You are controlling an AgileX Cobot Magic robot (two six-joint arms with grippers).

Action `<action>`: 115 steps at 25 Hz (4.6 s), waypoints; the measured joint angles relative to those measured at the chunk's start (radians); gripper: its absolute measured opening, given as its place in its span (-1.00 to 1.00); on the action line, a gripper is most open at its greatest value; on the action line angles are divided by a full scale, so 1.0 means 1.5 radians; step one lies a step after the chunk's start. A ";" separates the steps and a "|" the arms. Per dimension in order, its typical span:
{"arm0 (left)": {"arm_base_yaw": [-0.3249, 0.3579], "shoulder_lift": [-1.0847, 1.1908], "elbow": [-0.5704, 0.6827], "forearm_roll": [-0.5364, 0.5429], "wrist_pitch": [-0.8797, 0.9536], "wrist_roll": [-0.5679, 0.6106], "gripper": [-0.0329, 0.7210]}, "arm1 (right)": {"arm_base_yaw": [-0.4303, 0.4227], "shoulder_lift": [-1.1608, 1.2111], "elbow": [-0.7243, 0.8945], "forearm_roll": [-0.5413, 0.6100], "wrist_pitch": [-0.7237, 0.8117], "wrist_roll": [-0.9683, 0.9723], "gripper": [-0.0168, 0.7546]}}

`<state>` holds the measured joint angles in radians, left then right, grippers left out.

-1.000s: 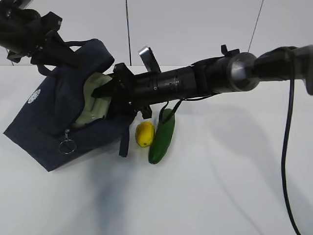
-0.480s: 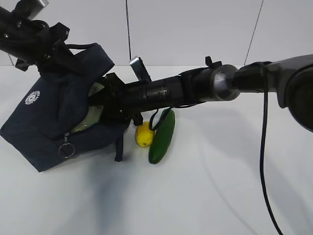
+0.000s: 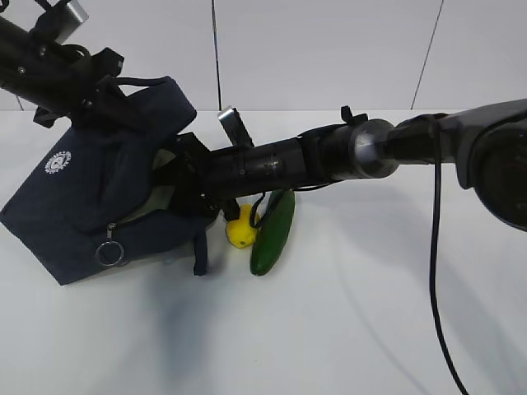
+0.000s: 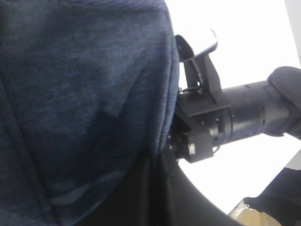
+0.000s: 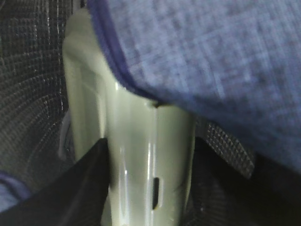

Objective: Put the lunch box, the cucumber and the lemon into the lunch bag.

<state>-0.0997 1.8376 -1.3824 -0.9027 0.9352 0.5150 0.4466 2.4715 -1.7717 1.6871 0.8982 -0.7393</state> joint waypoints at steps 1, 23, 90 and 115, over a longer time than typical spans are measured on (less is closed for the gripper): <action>0.000 0.002 0.000 -0.003 -0.001 0.000 -0.93 | 0.000 0.000 0.000 0.000 0.000 0.000 0.03; 0.000 0.028 -0.001 -0.017 -0.009 0.001 -0.93 | 0.000 0.000 -0.003 0.007 0.002 0.004 0.06; 0.091 0.028 -0.001 -0.064 0.116 0.018 -0.93 | 0.001 -0.108 -0.220 -1.015 0.218 0.729 0.23; 0.091 0.028 -0.001 -0.041 0.118 0.024 -0.93 | 0.001 -0.033 -0.220 -1.040 0.218 0.772 0.28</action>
<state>0.0368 1.8794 -1.3846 -0.9648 1.1118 0.5508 0.4484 2.4220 -2.1023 0.1266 1.2247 0.4194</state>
